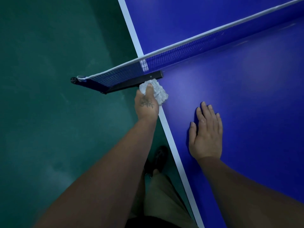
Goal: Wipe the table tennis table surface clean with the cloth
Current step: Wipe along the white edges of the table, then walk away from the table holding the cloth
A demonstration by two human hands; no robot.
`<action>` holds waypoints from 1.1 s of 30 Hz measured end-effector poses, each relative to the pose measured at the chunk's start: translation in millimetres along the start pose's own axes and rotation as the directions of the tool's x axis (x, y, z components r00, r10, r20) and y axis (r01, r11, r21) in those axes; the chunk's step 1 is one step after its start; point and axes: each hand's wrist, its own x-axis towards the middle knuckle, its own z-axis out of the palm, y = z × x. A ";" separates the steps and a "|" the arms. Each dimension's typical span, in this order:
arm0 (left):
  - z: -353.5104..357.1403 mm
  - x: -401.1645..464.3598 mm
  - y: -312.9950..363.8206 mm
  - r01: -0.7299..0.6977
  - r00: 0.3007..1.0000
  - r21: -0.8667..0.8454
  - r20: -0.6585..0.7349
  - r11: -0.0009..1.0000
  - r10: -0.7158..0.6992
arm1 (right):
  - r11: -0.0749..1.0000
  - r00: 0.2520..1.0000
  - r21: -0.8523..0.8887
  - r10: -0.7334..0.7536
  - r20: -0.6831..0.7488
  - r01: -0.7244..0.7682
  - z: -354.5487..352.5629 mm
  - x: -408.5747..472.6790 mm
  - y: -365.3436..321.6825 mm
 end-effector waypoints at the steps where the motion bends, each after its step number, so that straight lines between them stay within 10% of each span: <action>1: -4.1 -0.6 -0.9 -0.032 0.999 -0.018 -0.031 0.999 0.031 | 1.000 1.000 0.002 -0.001 0.000 0.001 0.0 -0.2 0.4; 13: -92.5 -83.9 -34.8 -0.384 0.900 0.158 0.286 0.910 0.330 | 0.997 0.996 0.062 0.038 0.077 -0.042 -4.4 -0.4 2.5; 19: -135.5 -122.7 -47.2 -0.357 0.876 0.150 0.397 0.922 0.274 | 0.844 0.939 0.451 0.162 0.303 -0.291 -40.4 4.0 -21.5; 33: -191.2 -208.5 -23.6 -0.467 0.778 0.277 0.580 0.840 0.242 | 0.751 0.798 0.658 -0.426 0.426 0.049 -157.7 -50.0 -91.5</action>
